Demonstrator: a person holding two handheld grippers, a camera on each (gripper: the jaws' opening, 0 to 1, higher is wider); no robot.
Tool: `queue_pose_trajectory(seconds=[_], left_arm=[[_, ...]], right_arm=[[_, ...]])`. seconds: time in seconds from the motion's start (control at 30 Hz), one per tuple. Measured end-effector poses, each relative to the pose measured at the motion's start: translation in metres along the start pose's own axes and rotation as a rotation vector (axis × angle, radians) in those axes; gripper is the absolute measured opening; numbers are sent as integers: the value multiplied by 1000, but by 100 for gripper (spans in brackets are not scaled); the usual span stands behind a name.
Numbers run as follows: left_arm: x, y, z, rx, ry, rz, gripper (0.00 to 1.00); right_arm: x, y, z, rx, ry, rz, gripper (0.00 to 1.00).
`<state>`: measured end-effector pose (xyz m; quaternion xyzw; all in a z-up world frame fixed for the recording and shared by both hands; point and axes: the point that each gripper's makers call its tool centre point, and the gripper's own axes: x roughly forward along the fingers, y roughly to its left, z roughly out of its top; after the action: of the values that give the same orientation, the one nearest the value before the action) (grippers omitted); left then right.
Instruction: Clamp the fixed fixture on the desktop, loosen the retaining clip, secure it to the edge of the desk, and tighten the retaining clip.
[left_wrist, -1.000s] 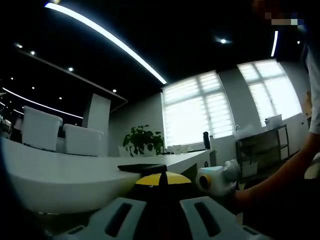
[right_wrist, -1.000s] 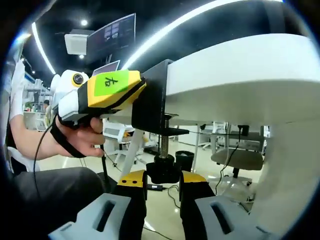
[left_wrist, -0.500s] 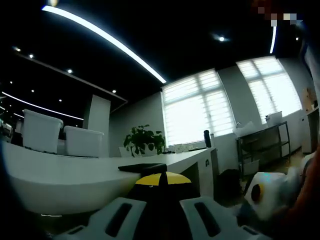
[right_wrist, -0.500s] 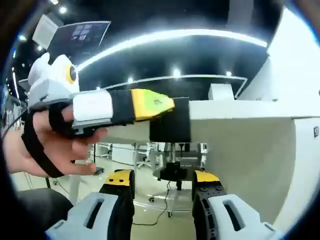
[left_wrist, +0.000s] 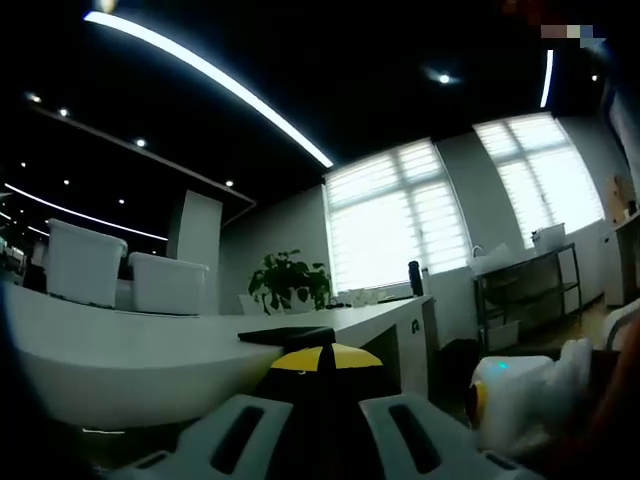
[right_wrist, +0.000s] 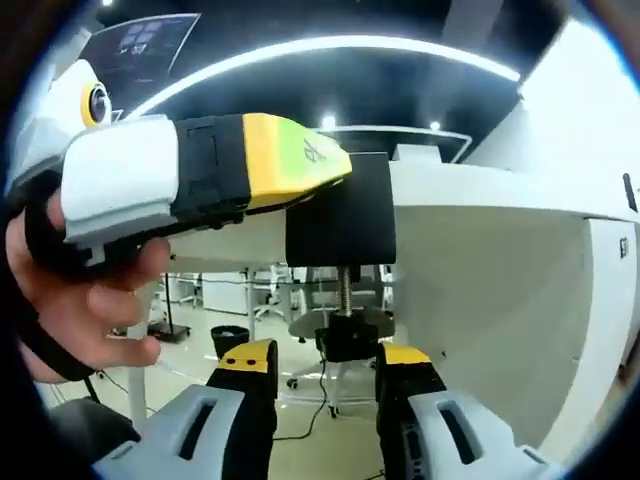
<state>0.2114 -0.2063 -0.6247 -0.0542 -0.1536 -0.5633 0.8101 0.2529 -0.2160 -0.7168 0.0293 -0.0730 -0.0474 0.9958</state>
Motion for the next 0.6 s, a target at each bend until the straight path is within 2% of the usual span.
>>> queue_pose_trajectory(seconds=[0.07, 0.33, 0.53, 0.6], left_arm=[[0, 0, 0, -2, 0, -1, 3], [0, 1, 0, -14, -7, 0, 3], [1, 0, -1, -11, -2, -2, 3], [1, 0, -2, -11, 0, -3, 3]], right_arm=[[0, -2, 7, -87, -25, -11, 35], [8, -8, 10, -144, -3, 27, 24], [8, 1, 9, -149, -7, 224, 24], [8, 7, 9, -95, -13, 337, 24]])
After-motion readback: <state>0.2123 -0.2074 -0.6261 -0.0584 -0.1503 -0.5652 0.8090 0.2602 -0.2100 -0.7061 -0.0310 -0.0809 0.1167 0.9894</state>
